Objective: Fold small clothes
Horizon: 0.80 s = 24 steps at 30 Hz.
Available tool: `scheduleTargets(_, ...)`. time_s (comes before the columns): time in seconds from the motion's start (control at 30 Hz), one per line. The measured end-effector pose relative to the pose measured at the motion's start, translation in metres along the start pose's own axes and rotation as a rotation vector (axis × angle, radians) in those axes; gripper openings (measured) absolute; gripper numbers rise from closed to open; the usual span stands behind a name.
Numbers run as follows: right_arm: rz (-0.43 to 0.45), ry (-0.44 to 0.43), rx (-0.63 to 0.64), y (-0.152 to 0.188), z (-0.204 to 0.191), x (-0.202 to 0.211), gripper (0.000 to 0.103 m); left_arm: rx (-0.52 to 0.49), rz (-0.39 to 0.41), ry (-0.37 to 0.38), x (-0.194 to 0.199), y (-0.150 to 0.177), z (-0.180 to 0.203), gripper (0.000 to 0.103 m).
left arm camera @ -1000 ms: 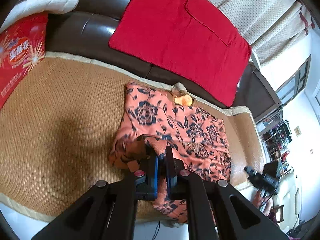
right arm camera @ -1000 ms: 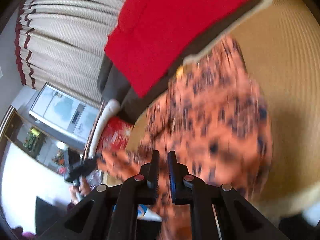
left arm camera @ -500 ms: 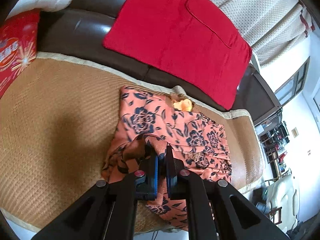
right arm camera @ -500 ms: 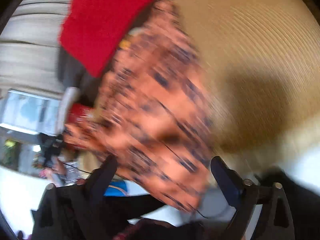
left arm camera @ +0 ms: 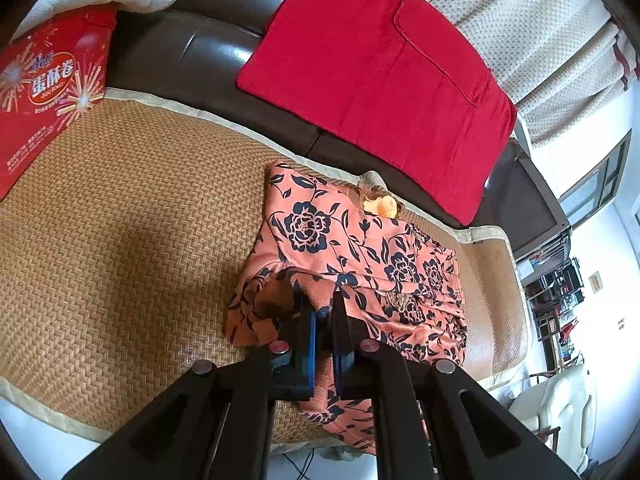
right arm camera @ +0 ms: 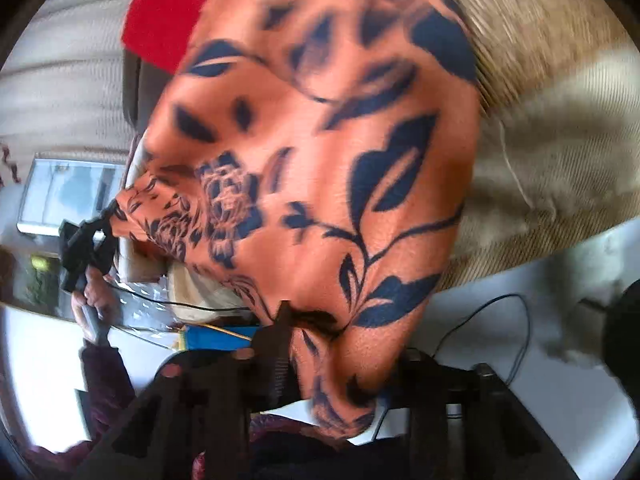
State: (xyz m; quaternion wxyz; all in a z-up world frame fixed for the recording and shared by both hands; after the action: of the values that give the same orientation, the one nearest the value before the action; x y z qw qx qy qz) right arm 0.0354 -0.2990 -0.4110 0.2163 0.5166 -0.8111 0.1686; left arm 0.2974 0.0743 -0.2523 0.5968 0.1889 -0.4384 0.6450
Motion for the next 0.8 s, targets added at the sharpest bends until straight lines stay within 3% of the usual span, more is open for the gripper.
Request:
scheduleTargets(0.2,0.085,-0.045,0.087,0.003,-0.047,0.059,0.023,-0.019,0.014,-0.009,0.020,0.001,0.003,0.006)
scheduleTargets(0.27,0.073,-0.045,0.134,-0.004,-0.068,0.073,0.022,-0.030,0.014,-0.009,0.026,-0.001,0.007,0.006)
scheduleTargets(0.37,-0.051,0.161,0.224,-0.015,-0.094,0.067,0.022,-0.059,0.012,-0.024,0.033,-0.003,0.014,0.006)
scheduleTargets(0.47,-0.169,0.248,0.192,-0.014,-0.097,0.054,0.019,-0.089,0.001,-0.038,0.033,-0.003,0.020,0.006)
scheduleTargets(0.57,-0.233,0.309,0.198,-0.004,-0.100,0.042,0.016,-0.114,-0.025,-0.065,0.027,0.004,0.021,0.006)
scheduleTargets(0.67,-0.223,0.283,0.194,0.004,-0.105,0.048,0.015,-0.135,-0.051,-0.074,0.019,0.012,0.021,0.006)
scheduleTargets(0.8,-0.106,0.269,0.136,-0.012,-0.093,0.051,0.018,-0.104,-0.059,-0.071,0.013,0.013,0.014,0.006)
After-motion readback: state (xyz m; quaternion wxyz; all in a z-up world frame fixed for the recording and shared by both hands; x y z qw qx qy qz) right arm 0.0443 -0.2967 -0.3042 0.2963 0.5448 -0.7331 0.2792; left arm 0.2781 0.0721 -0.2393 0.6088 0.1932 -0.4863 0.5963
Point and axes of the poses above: each gripper's, at about its wrist camera, not at the fingertips, and x roughly against the way its jaws point, z to its right, y to its underside, the point moved 6 cm from there along -x, roughly the way its jaws point, and after that the axes turned 11 degrees about -z, right-handed, at the moved point
